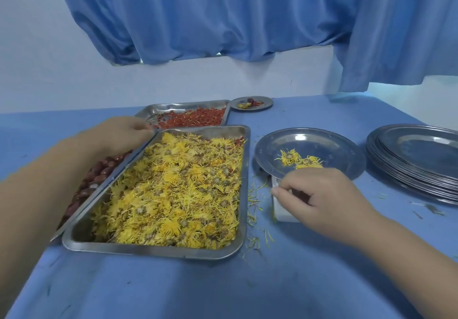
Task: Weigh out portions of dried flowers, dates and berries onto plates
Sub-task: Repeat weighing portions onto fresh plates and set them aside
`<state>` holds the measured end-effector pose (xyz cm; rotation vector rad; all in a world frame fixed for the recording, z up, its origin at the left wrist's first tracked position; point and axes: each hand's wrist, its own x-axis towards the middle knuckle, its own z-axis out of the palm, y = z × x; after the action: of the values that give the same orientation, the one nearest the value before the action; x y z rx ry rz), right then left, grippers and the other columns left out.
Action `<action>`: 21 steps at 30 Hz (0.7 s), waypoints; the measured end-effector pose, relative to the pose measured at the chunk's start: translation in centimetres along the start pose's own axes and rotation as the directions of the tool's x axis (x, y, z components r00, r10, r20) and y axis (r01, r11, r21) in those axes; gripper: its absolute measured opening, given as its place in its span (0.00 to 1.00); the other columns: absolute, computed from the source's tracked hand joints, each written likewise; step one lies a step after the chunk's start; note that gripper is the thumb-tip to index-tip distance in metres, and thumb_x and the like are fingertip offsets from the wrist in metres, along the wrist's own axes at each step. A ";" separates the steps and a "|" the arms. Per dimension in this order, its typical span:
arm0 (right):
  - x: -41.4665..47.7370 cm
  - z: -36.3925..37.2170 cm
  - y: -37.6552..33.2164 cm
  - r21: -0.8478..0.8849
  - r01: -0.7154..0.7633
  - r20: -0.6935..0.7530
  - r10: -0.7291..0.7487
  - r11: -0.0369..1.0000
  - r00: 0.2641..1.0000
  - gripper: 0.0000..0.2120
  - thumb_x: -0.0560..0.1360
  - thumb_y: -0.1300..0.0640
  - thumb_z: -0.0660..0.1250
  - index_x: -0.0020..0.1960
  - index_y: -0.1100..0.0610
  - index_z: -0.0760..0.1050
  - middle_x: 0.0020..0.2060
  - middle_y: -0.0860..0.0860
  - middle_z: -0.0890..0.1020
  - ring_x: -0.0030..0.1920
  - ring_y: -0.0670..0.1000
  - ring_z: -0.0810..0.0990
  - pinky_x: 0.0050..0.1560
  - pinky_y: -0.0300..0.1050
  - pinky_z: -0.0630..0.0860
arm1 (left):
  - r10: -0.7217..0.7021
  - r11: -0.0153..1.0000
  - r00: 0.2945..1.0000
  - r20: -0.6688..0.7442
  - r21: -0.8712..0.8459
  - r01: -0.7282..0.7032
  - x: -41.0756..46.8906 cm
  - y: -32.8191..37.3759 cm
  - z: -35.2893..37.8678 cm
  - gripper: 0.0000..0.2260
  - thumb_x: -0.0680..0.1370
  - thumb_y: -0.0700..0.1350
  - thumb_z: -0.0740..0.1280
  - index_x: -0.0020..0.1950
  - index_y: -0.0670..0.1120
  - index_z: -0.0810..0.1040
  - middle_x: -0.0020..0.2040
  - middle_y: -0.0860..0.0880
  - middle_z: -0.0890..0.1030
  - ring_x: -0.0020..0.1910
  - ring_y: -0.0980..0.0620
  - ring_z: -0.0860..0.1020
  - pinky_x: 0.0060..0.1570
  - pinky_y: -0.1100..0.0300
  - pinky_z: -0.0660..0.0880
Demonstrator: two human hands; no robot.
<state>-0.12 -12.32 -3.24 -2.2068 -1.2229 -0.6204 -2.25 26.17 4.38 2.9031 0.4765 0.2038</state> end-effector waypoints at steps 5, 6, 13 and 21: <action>-1.3 0.9 0.0 -0.068 0.084 0.044 -0.081 0.994 0.996 0.19 0.76 0.47 0.58 0.31 0.54 0.73 0.24 0.46 0.71 0.27 0.50 0.70 0.26 0.47 0.71 | -0.163 0.958 0.969 0.187 0.266 0.110 0.5 -6.4 1.1 0.16 0.79 0.38 0.59 0.47 0.53 0.84 0.53 0.49 0.83 0.50 0.46 0.81 0.55 0.51 0.76; -1.5 0.9 0.0 -0.083 0.089 0.045 -0.085 0.993 0.995 0.19 0.76 0.47 0.58 0.31 0.54 0.73 0.24 0.46 0.71 0.26 0.49 0.70 0.25 0.46 0.71 | -0.189 0.950 0.958 0.214 0.288 0.123 0.7 -7.3 1.6 0.17 0.78 0.35 0.59 0.43 0.52 0.84 0.50 0.50 0.83 0.48 0.49 0.81 0.52 0.54 0.75; -1.8 0.9 0.3 -0.070 0.087 0.048 -0.083 0.994 0.995 0.18 0.76 0.46 0.59 0.31 0.53 0.74 0.24 0.45 0.70 0.27 0.45 0.68 0.26 0.46 0.70 | -0.234 0.934 0.939 0.254 0.327 0.144 0.6 -9.8 2.5 0.12 0.70 0.36 0.67 0.44 0.52 0.82 0.42 0.50 0.81 0.40 0.51 0.80 0.36 0.58 0.74; -1.9 0.6 0.3 -0.041 0.037 0.062 -0.034 0.998 0.997 0.14 0.74 0.50 0.65 0.31 0.52 0.73 0.24 0.45 0.69 0.27 0.44 0.67 0.27 0.45 0.70 | -0.271 0.903 0.952 0.142 0.381 0.200 -0.4 -10.2 3.8 0.15 0.74 0.37 0.63 0.57 0.46 0.83 0.53 0.48 0.82 0.51 0.49 0.78 0.54 0.56 0.75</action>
<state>-0.69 -13.31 -4.93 -2.2587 -1.2938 -0.6020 -5.07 34.93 -1.50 3.1310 0.9120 -0.2247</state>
